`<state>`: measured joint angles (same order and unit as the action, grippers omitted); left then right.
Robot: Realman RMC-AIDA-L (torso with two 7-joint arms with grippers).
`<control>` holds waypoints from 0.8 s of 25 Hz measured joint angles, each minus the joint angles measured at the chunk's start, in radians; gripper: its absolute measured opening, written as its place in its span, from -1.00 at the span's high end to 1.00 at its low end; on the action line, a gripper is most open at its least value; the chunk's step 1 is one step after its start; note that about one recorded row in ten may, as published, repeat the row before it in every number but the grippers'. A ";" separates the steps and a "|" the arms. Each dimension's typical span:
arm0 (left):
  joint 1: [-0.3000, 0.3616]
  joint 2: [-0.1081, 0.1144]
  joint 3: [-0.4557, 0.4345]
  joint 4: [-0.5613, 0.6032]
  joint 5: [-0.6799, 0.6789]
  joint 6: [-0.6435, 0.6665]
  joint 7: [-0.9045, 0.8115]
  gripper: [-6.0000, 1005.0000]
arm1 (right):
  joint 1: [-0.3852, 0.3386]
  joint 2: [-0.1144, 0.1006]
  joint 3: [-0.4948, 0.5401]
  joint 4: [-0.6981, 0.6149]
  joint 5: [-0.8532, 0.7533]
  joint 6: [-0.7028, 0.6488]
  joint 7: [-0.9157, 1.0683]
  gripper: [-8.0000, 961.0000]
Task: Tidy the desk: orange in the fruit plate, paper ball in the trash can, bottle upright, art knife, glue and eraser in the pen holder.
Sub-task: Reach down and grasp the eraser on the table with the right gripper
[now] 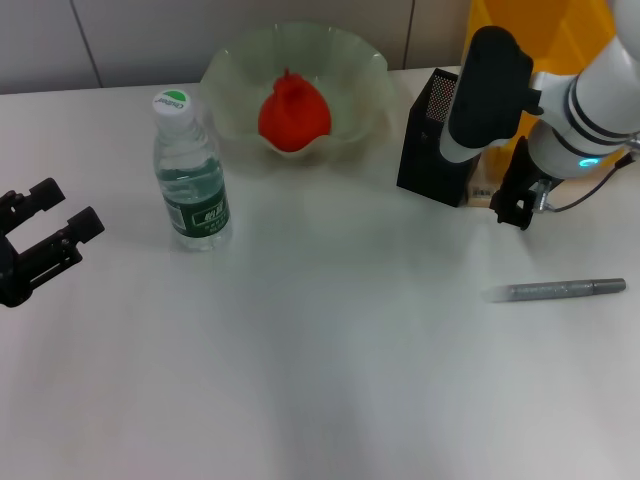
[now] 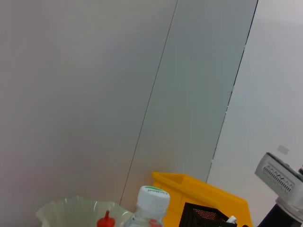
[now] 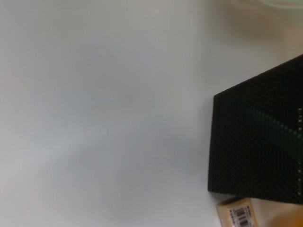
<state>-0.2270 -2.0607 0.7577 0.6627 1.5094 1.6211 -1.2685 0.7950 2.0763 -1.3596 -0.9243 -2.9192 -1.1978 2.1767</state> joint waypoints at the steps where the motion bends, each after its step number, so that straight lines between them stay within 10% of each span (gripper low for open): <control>1: 0.000 0.000 0.000 0.000 0.000 0.000 0.000 -0.47 | -0.013 0.001 -0.007 -0.025 0.000 -0.009 0.010 0.99; 20: 0.002 0.013 0.000 0.002 0.001 0.030 0.000 -0.47 | -0.207 0.009 -0.015 -0.379 0.180 -0.115 0.222 0.96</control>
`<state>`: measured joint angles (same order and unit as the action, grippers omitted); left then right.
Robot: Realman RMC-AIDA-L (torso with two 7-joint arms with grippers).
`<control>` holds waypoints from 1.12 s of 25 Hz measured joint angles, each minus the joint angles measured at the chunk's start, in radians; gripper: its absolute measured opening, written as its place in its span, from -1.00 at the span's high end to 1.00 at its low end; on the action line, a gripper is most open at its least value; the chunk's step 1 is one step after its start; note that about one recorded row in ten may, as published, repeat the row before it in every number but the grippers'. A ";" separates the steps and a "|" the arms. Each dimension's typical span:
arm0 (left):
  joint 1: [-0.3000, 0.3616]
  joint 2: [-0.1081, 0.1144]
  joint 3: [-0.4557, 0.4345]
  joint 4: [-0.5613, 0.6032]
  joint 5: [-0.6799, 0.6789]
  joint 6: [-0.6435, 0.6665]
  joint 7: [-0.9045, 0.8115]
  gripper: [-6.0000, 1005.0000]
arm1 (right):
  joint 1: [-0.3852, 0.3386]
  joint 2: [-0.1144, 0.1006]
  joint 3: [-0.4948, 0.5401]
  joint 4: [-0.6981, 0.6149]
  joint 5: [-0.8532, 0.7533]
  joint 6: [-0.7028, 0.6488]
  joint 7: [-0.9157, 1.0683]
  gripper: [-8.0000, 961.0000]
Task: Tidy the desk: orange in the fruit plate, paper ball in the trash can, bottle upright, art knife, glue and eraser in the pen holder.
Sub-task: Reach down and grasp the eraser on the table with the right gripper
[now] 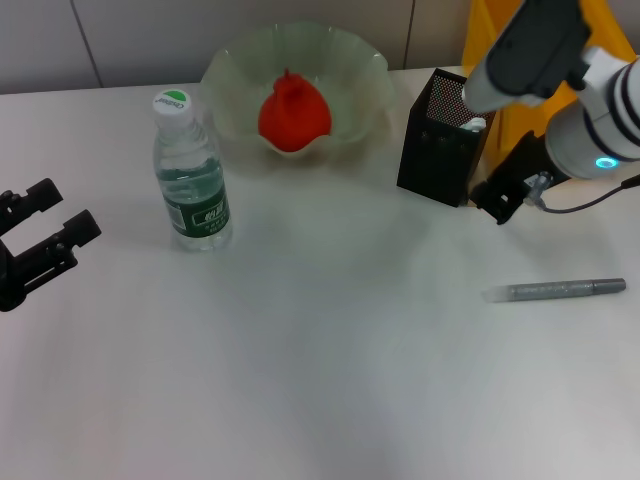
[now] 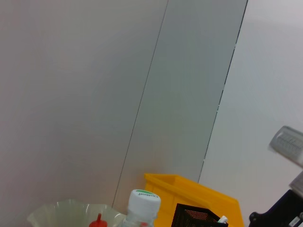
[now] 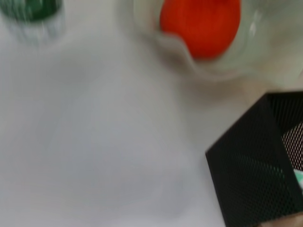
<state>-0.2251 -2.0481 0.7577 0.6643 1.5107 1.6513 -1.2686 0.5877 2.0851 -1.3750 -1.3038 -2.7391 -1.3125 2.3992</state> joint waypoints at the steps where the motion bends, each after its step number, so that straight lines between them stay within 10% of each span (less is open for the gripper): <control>1: -0.002 0.000 0.000 0.001 0.001 0.001 0.000 -0.47 | -0.026 0.000 0.000 -0.043 0.028 -0.005 0.013 0.96; 12: 0.000 0.011 0.000 0.003 0.005 0.018 0.005 -0.47 | -0.280 0.002 0.042 -0.338 0.570 0.002 0.013 0.94; 28: 0.015 0.019 0.000 -0.002 0.002 0.024 0.039 -0.47 | -0.354 -0.002 0.200 -0.113 1.001 -0.069 -0.058 0.92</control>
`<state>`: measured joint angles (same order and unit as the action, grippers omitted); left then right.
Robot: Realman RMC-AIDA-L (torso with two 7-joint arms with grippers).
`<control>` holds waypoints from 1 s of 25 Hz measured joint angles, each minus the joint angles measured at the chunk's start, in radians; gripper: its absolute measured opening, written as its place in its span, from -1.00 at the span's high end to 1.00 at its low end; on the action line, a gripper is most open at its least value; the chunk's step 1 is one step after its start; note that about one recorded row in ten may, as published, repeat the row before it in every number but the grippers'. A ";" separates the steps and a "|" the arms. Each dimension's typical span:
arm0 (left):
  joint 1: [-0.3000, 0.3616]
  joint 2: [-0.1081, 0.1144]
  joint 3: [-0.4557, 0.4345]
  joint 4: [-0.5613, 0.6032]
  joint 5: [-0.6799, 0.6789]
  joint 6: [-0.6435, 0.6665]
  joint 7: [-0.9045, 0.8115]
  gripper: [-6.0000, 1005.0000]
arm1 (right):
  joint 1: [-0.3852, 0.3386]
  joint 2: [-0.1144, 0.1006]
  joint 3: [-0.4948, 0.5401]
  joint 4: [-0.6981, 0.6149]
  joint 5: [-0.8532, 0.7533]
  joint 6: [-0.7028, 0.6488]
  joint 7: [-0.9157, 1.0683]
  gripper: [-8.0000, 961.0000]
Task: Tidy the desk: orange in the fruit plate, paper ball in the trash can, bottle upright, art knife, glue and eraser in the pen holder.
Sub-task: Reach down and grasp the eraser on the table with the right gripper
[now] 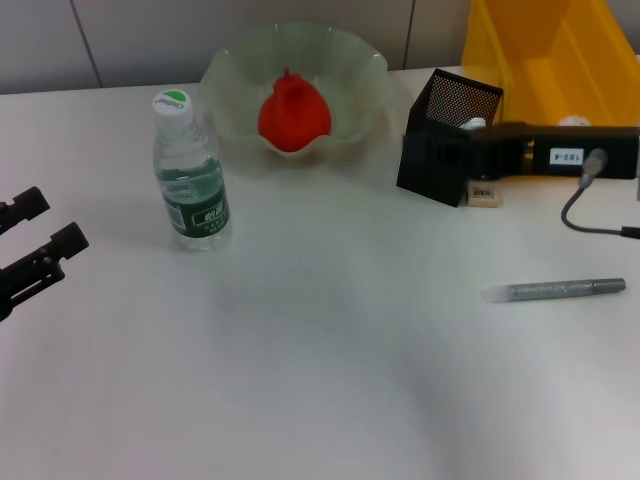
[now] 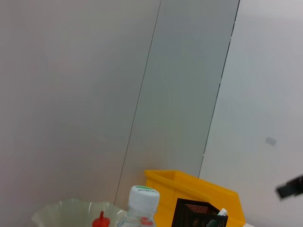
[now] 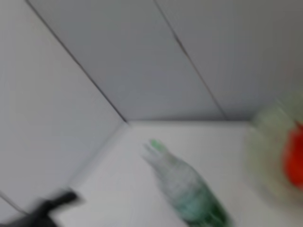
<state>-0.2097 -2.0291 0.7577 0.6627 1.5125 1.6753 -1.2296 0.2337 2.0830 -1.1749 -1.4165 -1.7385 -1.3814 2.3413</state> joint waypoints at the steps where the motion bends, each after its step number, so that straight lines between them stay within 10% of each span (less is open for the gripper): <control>1: -0.002 -0.001 0.000 0.000 -0.002 0.000 0.005 -0.47 | -0.013 0.000 -0.001 0.025 0.090 -0.009 -0.081 0.91; 5: -0.002 -0.004 -0.001 0.000 -0.003 0.000 0.010 -0.47 | -0.025 -0.004 0.007 0.121 0.349 -0.120 -0.299 0.91; 12: -0.006 -0.004 -0.018 0.000 -0.003 -0.005 0.016 -0.47 | 0.077 -0.017 0.130 0.165 0.357 -0.339 -0.294 0.90; 21: 0.003 -0.013 -0.025 0.000 -0.003 -0.002 0.021 -0.47 | 0.234 -0.124 0.194 0.156 0.119 -0.407 -0.198 0.88; 25: 0.006 -0.017 -0.027 -0.005 -0.003 -0.002 0.023 -0.47 | 0.325 -0.173 0.213 0.203 -0.085 -0.432 -0.164 0.49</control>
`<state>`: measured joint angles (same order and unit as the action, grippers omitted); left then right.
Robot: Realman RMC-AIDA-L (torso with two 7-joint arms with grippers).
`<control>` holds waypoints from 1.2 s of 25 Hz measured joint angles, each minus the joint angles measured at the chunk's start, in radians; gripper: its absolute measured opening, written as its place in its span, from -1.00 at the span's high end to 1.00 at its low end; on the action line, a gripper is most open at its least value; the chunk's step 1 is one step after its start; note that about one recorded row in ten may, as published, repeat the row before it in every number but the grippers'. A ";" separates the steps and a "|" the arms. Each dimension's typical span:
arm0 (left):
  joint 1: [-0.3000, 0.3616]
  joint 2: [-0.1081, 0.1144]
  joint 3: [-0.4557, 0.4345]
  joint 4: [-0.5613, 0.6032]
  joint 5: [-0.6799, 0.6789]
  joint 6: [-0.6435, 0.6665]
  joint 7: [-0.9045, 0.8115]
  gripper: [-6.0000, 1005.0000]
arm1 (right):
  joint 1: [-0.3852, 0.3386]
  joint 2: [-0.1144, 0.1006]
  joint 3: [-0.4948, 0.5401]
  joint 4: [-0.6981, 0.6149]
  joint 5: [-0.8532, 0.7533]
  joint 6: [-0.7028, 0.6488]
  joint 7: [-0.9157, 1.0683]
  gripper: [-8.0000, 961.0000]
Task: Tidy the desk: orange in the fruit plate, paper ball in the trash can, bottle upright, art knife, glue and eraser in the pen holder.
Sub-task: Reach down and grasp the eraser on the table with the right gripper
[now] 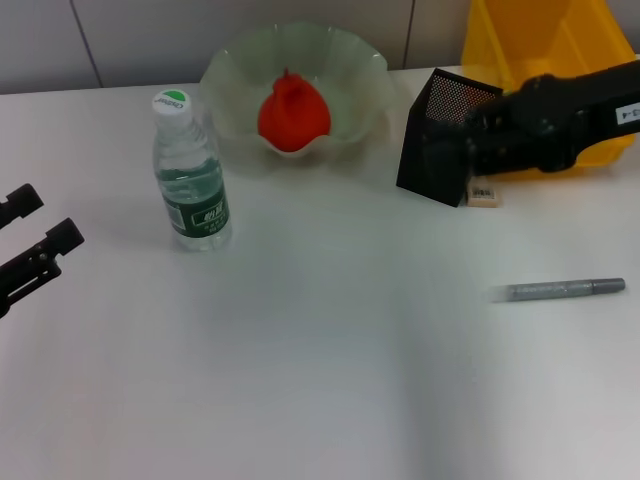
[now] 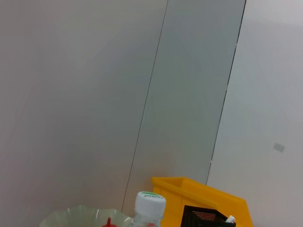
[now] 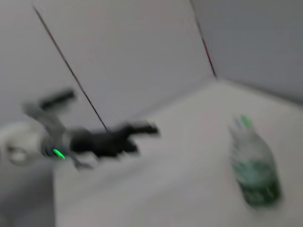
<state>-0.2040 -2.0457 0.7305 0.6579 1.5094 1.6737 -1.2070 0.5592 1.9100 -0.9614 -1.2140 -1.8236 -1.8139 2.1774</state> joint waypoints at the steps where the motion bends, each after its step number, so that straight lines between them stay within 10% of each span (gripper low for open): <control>1: 0.000 0.000 -0.002 -0.004 0.000 0.000 0.001 -0.47 | 0.039 -0.020 0.008 0.045 -0.056 -0.007 0.008 0.39; 5: -0.005 -0.001 -0.015 -0.028 0.000 0.000 0.017 -0.47 | 0.162 -0.077 0.026 0.211 -0.227 -0.024 -0.002 0.28; 12: -0.007 -0.004 -0.023 -0.065 0.000 -0.002 0.064 -0.47 | 0.320 -0.097 0.027 0.321 -0.507 -0.013 -0.025 0.08; 30: -0.011 -0.017 -0.023 -0.110 0.000 -0.005 0.151 -0.47 | 0.425 -0.039 -0.046 0.533 -0.845 0.242 -0.171 -0.20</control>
<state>-0.2151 -2.0629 0.7071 0.5480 1.5097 1.6689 -1.0565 0.9844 1.8707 -1.0071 -0.6810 -2.6690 -1.5715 2.0059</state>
